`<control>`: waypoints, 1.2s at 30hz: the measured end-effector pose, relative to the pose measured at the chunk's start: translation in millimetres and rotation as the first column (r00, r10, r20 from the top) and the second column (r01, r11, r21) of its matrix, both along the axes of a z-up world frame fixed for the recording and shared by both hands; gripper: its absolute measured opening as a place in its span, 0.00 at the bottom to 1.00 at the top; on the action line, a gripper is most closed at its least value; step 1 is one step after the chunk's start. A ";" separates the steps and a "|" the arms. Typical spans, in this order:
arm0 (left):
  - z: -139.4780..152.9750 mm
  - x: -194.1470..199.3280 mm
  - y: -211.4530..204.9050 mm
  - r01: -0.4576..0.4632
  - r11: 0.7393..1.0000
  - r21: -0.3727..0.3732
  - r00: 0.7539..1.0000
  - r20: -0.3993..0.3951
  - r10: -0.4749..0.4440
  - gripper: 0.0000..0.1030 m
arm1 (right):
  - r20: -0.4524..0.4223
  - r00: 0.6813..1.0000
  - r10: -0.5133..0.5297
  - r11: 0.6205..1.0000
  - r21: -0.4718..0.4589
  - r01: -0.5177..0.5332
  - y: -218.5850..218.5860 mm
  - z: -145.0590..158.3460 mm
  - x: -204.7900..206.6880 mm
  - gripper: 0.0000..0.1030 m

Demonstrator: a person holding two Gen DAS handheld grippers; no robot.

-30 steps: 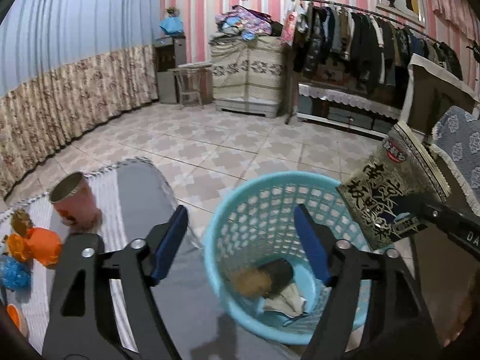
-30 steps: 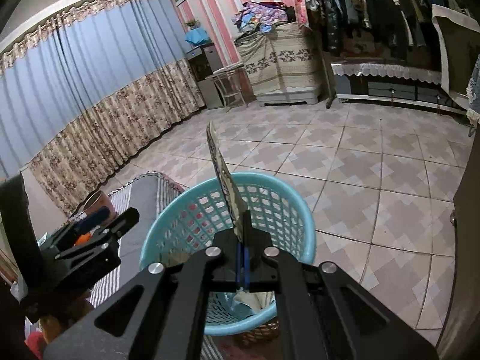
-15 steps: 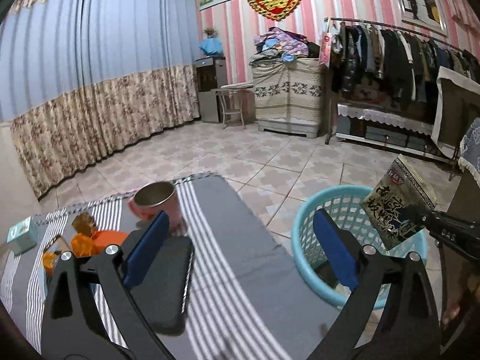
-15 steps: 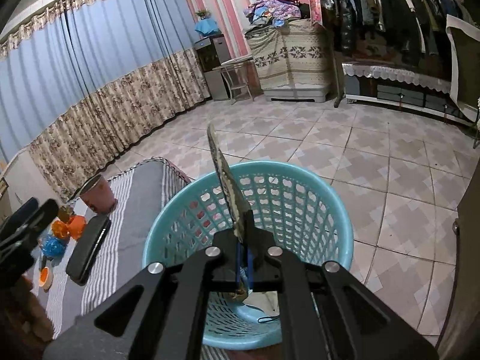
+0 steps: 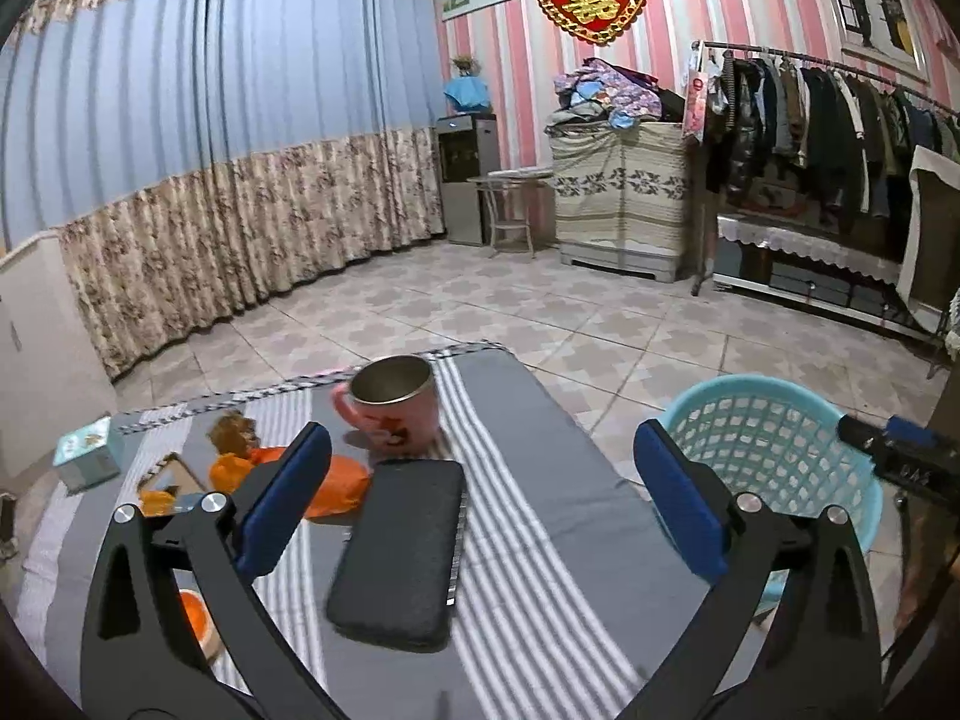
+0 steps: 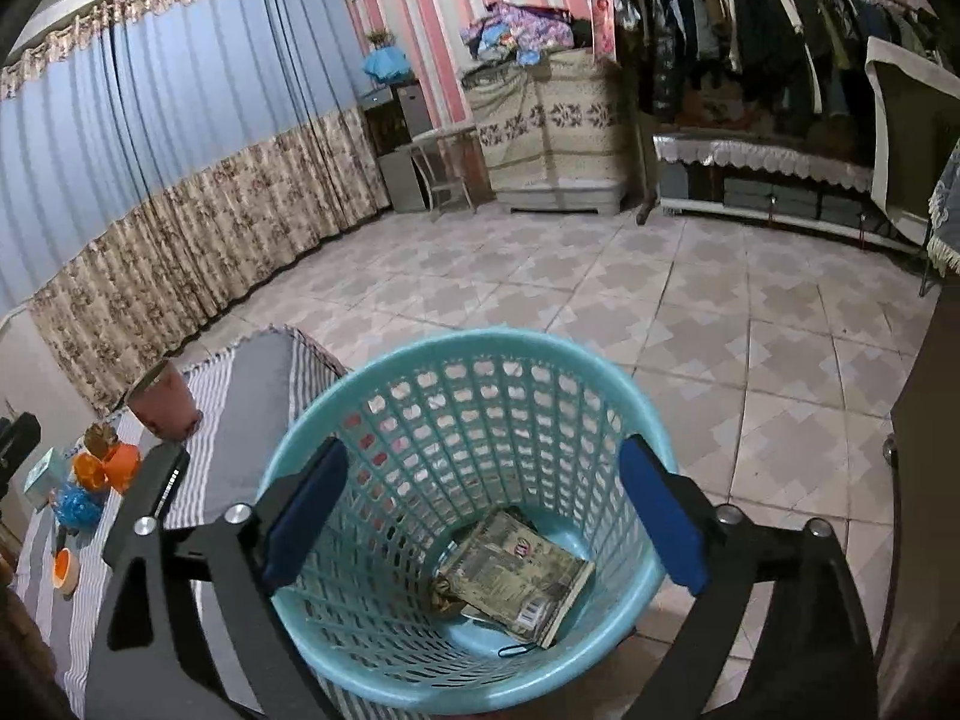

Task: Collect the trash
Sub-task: 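Move both tools back over the mat, left tool toward the orange bowl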

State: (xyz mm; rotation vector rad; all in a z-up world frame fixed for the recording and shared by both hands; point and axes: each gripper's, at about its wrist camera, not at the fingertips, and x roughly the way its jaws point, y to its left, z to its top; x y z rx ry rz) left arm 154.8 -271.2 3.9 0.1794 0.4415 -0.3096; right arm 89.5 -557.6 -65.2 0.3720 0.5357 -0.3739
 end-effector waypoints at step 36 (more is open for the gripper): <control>-61.7 21.5 241.5 -0.313 0.949 0.042 0.937 -0.151 0.315 0.95 | -0.041 0.950 0.309 0.937 -0.160 -0.312 172.7 17.9 31.2 0.92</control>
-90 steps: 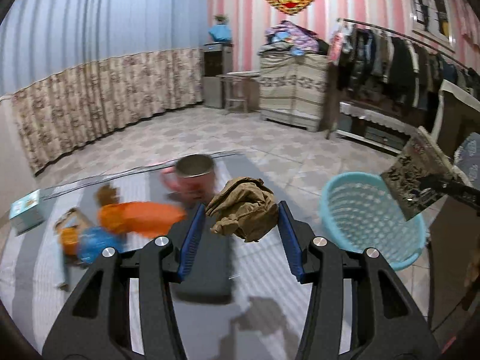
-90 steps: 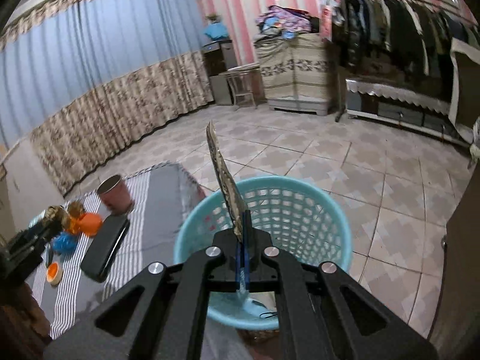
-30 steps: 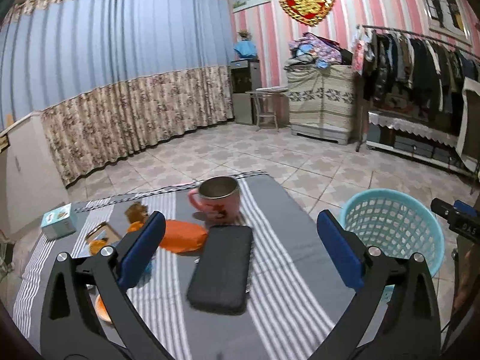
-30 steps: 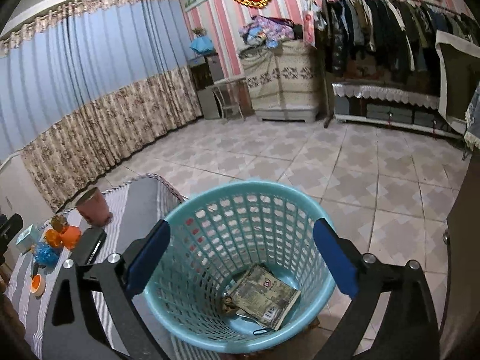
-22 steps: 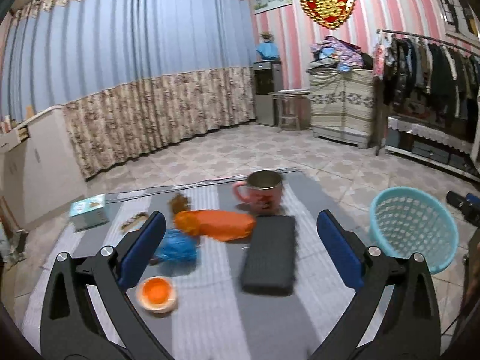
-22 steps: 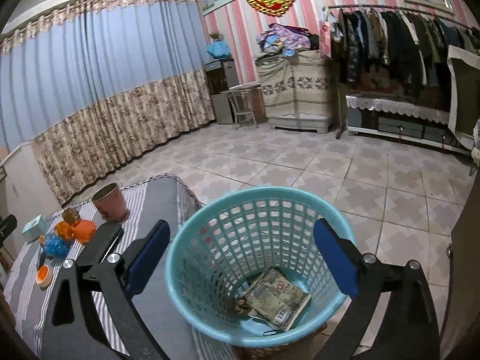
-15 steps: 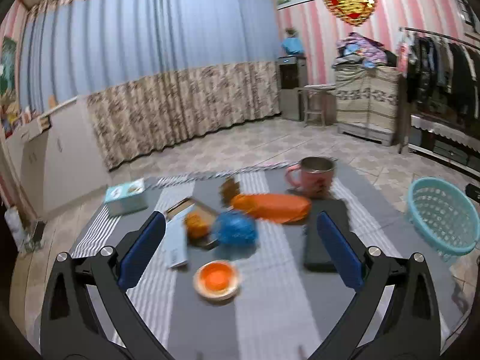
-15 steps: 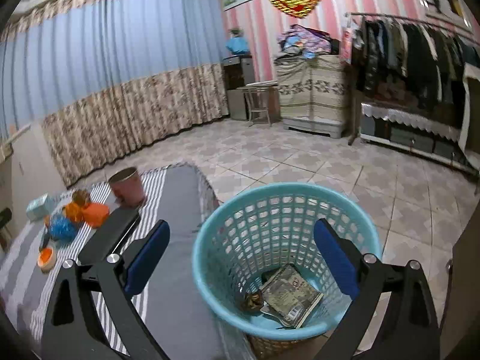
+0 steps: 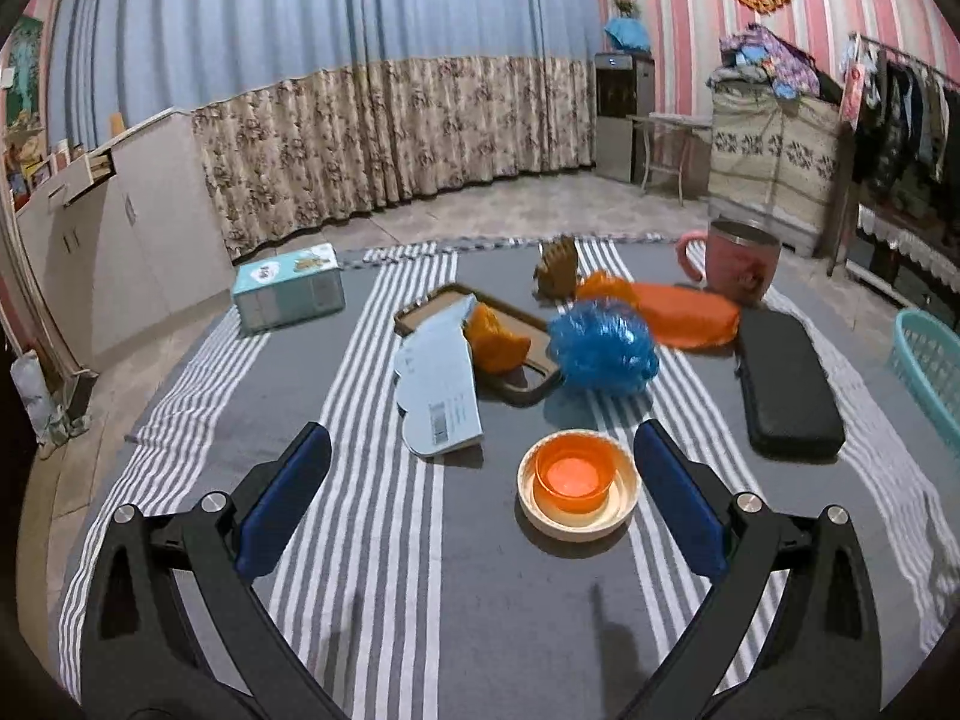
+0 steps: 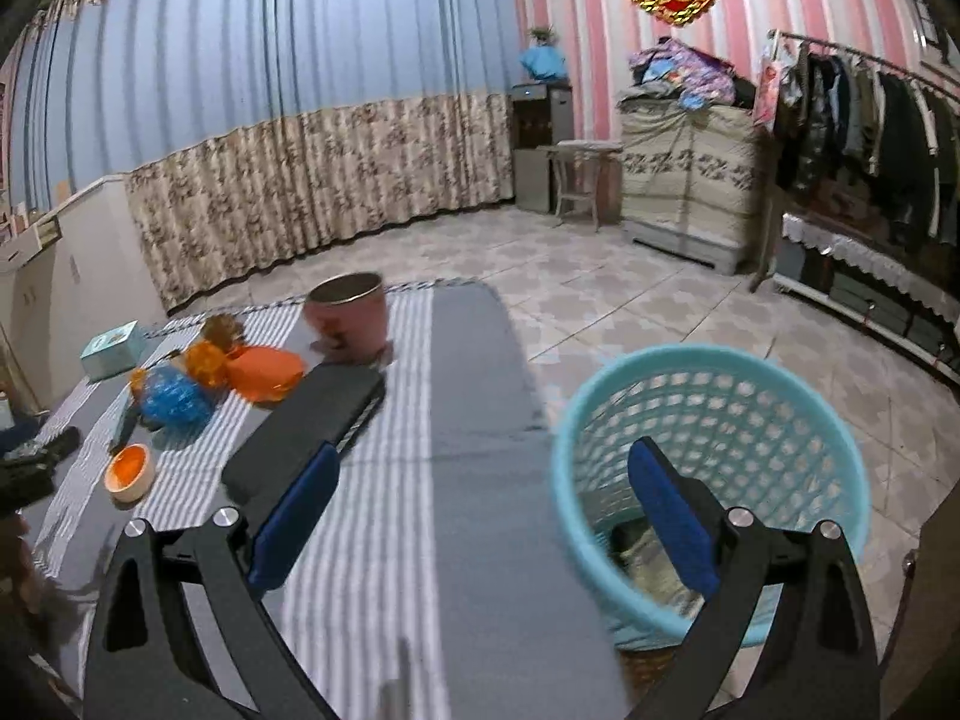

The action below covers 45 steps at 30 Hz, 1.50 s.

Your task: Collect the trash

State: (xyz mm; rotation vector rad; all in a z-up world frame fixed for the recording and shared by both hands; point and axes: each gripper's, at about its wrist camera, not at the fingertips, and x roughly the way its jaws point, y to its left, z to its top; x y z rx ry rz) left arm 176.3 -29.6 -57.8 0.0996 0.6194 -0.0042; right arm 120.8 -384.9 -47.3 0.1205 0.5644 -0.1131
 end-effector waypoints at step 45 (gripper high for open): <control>-15.0 26.4 30.0 0.132 0.987 -0.090 0.973 -0.179 -0.146 0.05 | -0.086 0.992 0.095 0.994 -0.054 -0.099 90.2 -15.4 29.2 0.92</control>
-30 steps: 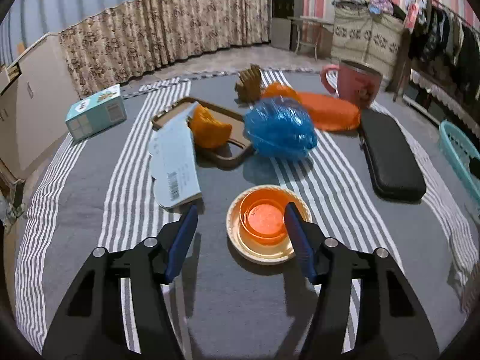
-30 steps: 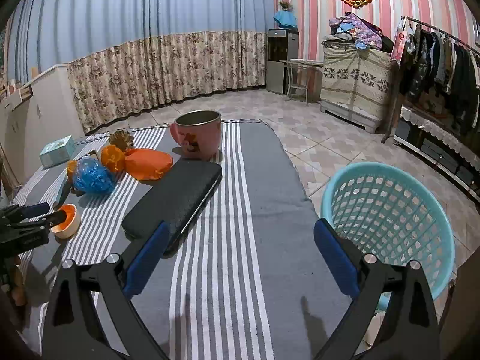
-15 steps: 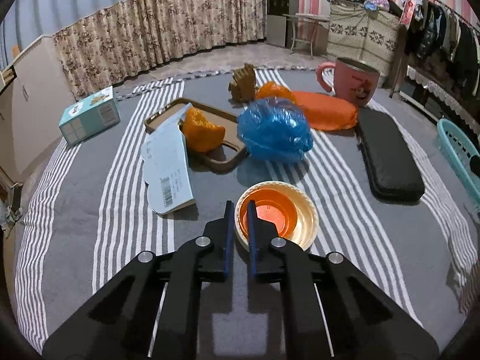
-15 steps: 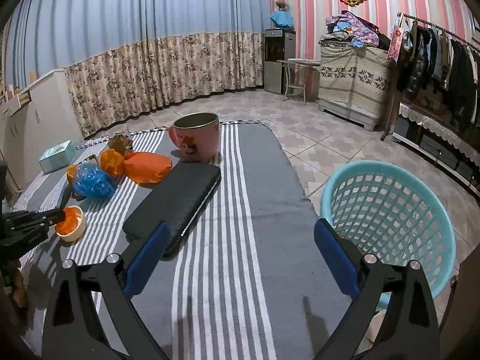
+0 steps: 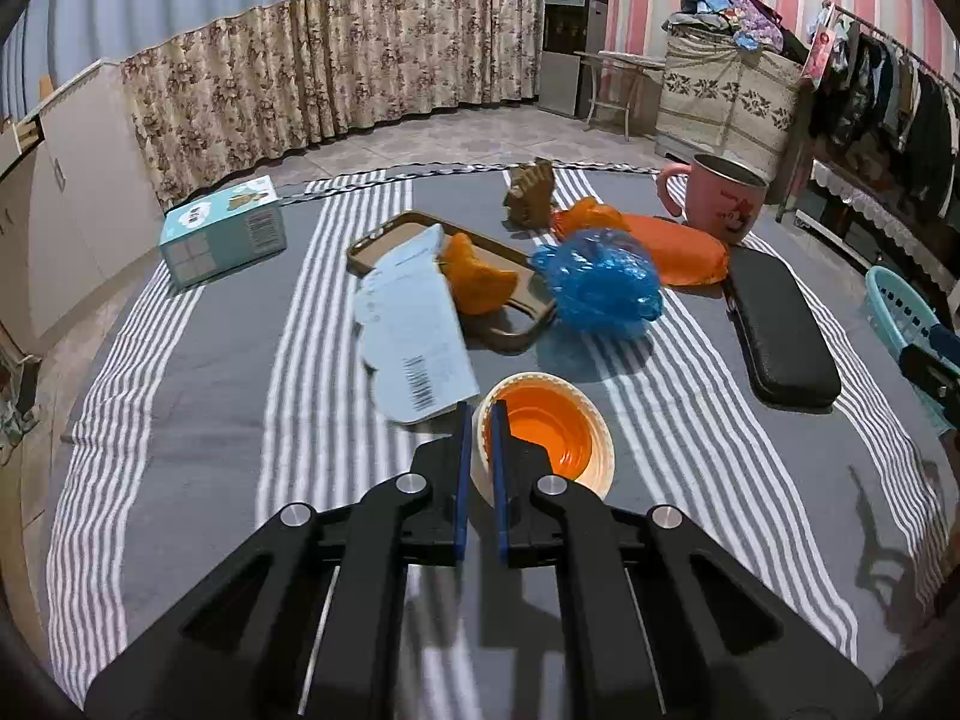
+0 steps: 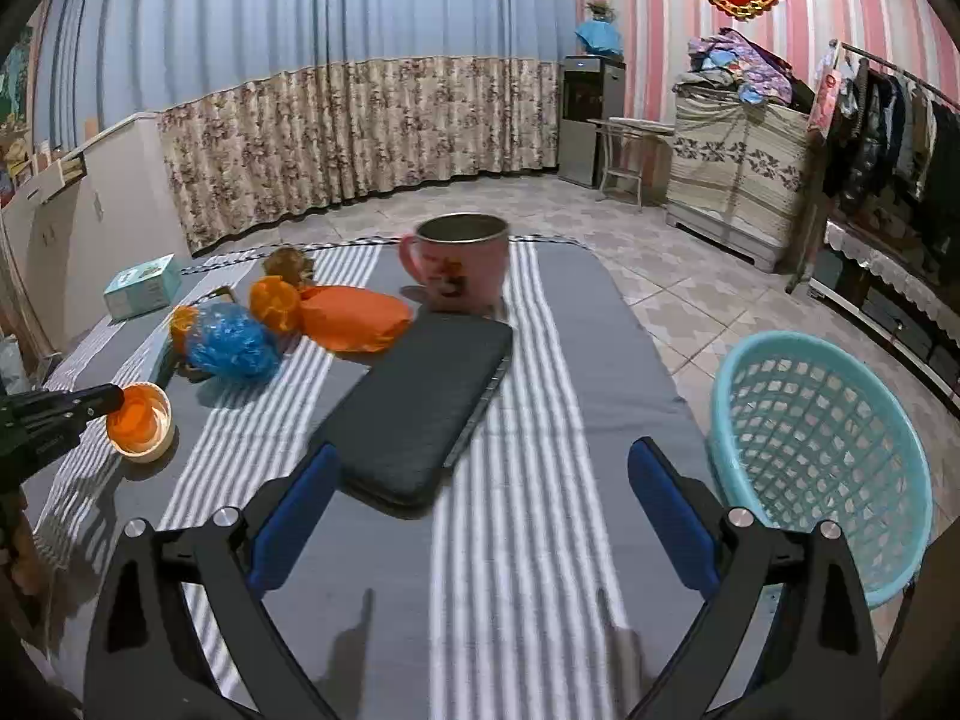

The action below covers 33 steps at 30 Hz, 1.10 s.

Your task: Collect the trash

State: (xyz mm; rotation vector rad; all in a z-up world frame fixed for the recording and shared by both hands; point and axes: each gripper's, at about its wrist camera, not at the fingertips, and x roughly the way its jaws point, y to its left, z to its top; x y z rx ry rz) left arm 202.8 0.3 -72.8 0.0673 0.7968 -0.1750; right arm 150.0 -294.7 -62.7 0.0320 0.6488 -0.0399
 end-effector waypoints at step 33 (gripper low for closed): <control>-19.8 7.0 -20.5 0.095 0.993 0.070 0.992 -0.089 -0.089 0.05 | -0.011 1.000 0.027 1.000 0.007 -0.027 13.0 1.8 3.2 0.92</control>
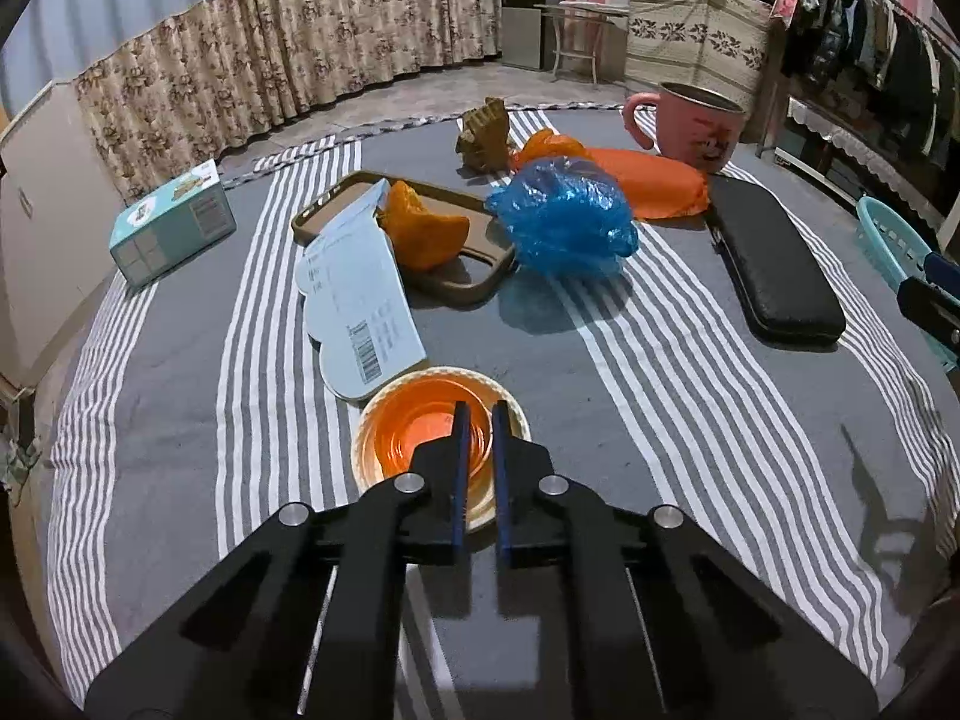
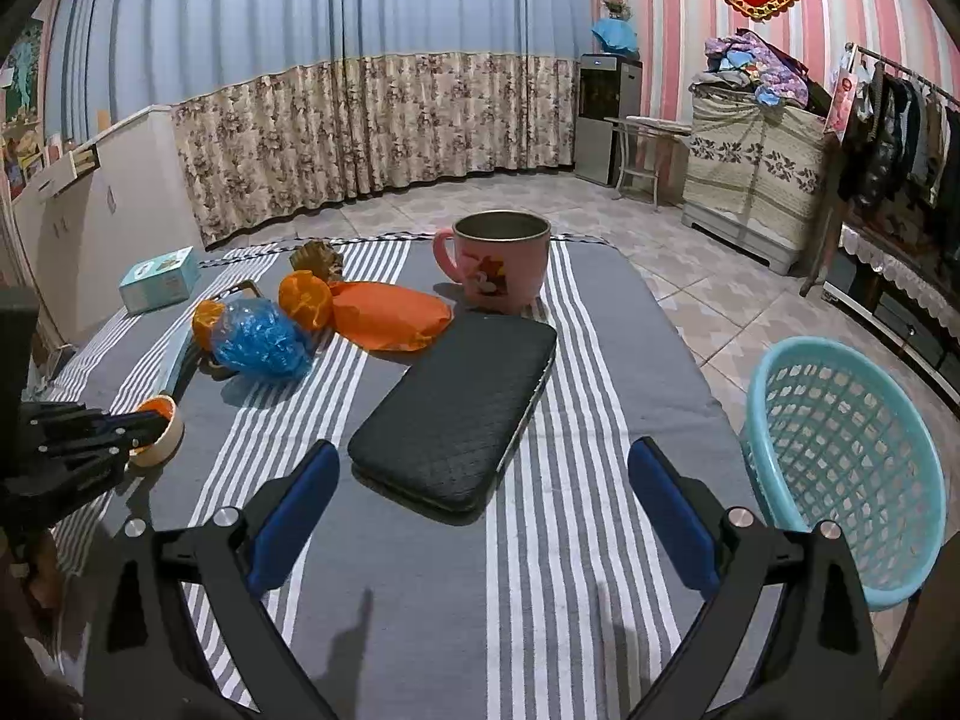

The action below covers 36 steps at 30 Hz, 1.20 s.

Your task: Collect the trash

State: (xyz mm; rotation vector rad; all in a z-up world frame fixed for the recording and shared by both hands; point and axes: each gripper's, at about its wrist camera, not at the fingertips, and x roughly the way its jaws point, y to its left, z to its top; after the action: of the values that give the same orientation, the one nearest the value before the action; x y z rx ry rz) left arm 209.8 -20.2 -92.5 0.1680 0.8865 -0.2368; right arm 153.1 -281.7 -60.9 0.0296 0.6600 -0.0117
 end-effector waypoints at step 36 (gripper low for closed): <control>56.2 35.0 112.9 -0.202 0.972 -0.116 0.947 0.229 0.224 0.05 | -0.114 0.954 0.278 0.961 0.032 -0.276 132.4 -24.6 111.7 0.22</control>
State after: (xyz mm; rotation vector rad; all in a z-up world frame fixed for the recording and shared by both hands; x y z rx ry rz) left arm 244.8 92.7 -36.3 0.0135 0.6439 -0.0524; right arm 264.9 -149.4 -85.5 -0.0493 0.7777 0.2643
